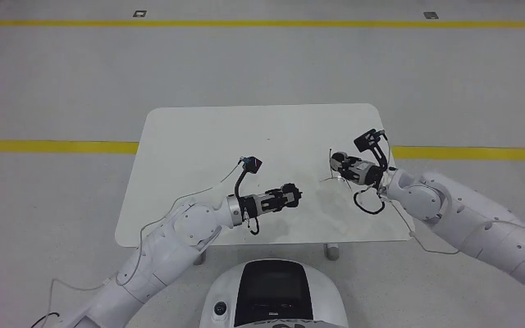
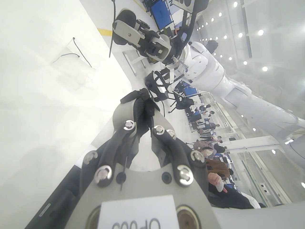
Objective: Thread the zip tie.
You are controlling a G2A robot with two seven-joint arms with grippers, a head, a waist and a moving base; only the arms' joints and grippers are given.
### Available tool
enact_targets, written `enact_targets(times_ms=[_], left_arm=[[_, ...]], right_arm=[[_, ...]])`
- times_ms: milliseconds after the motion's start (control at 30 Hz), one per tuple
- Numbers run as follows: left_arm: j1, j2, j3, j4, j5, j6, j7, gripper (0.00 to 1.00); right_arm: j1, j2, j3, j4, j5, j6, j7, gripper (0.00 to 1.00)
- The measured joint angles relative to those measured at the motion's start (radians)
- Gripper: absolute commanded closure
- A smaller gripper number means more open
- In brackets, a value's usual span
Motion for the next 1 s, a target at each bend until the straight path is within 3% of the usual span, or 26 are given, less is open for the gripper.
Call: enact_targets(times_ms=[333,533,667,1000], left_arm=[[0.000,0.000,0.000,0.000,0.000,0.000,0.000,1.00],[0.000,0.000,0.000,0.000,0.000,0.000,0.000,1.00],[0.000,0.000,0.000,0.000,0.000,0.000,0.000,1.00],[0.000,0.000,0.000,0.000,0.000,0.000,0.000,1.00]], right_arm=[[-0.131,-0.049,-0.012,-0.011,-0.080,-0.003,-0.393,1.00],[-0.150,-0.063,-0.048,-0.015,-0.144,-0.003,-0.551,1.00],[-0.131,-0.067,-0.087,-0.026,-0.177,-0.003,-0.555,1.00],[-0.130,-0.067,-0.088,-0.025,-0.175,-0.003,-0.541,1.00]])
